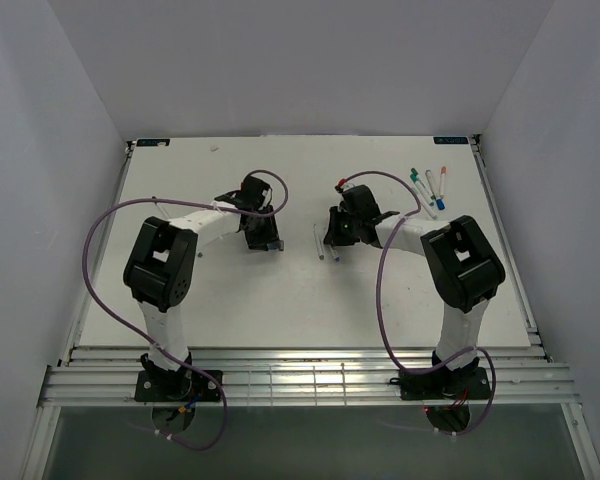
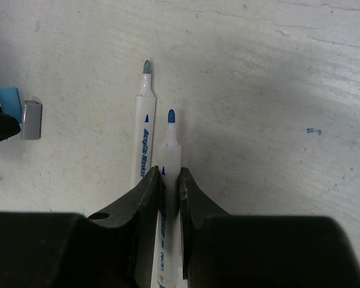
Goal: Open the pen caps
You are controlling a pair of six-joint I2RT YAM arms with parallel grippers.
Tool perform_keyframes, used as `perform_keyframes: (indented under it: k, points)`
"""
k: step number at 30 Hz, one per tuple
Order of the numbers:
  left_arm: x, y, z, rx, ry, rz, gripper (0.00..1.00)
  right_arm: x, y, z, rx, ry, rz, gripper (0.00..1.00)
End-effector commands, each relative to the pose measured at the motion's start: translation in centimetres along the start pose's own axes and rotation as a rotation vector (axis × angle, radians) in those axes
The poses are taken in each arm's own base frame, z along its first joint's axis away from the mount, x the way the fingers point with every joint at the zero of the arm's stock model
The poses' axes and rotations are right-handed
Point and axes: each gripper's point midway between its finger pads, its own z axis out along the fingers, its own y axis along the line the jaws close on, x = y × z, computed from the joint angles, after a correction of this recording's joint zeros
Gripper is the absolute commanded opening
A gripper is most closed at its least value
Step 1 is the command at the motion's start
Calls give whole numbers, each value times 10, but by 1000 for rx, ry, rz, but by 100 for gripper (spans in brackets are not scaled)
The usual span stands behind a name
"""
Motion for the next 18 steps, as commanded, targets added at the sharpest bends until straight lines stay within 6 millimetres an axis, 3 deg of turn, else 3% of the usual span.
perform_keyframes:
  k: [1, 5, 8, 18]
  points:
    - [1, 3, -19, -11, -26, 8, 50, -14, 1, 7, 8, -23, -8, 9]
    - [-1, -8, -33, 54, -58, 10, 51, -19, -2, 12, 32, -26, -11, 18]
    - [0, -12, -45, 94, -84, 5, 54, -24, -6, 15, 56, -35, -14, 19]
    - [0, -39, -89, 268, -138, -2, 58, -20, -15, 19, 95, -28, -11, 35]
